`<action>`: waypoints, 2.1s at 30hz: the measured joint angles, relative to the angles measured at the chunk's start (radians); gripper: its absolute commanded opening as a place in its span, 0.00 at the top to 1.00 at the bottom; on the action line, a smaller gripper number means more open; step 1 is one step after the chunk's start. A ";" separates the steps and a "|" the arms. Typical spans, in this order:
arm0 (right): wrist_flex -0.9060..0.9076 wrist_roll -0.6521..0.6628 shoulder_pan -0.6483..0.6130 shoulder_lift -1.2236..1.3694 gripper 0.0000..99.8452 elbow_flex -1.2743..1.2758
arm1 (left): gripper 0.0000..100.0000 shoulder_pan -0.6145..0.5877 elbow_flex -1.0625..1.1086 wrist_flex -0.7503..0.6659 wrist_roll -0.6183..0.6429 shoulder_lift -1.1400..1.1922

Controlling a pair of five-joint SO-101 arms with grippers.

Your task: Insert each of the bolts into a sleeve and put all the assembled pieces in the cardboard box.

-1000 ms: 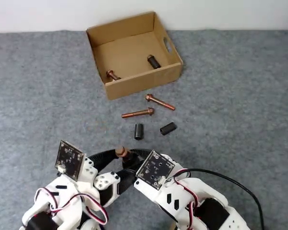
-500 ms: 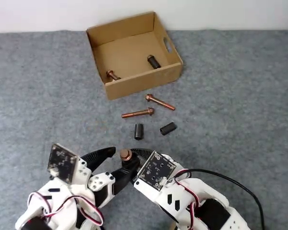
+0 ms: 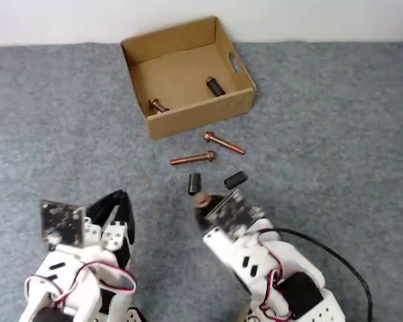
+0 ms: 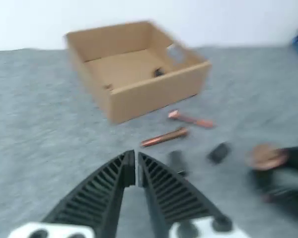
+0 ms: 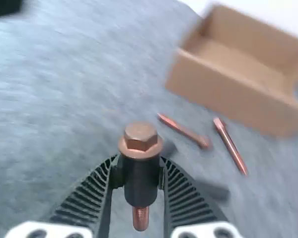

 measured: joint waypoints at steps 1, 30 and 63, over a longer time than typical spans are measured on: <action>0.021 -0.032 0.055 0.000 0.99 0.000 | 1.00 -0.032 0.035 -0.017 -0.043 0.000; 0.103 -0.285 0.264 1.476 0.99 -1.421 | 1.00 -0.195 0.543 -0.344 -0.307 0.003; -0.440 0.003 0.269 2.535 0.87 -1.970 | 1.00 -0.061 0.543 -0.247 -0.206 0.003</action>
